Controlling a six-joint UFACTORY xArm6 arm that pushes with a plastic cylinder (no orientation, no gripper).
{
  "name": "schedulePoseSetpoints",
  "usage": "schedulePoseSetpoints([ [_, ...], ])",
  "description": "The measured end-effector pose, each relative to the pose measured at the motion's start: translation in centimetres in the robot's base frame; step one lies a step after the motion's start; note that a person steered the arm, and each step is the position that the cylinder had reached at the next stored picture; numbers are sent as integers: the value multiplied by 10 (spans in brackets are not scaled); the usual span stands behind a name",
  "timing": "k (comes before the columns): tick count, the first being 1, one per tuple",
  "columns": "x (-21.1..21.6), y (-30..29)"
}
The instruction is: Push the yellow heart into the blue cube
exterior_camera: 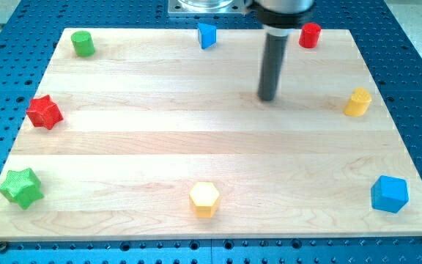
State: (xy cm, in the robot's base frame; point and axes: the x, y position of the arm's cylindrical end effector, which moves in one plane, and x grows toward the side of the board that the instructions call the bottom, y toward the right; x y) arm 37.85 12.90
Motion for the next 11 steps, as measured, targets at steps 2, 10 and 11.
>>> schedulePoseSetpoints([
  [2,5,109],
  [10,122,79],
  [11,159,96],
])
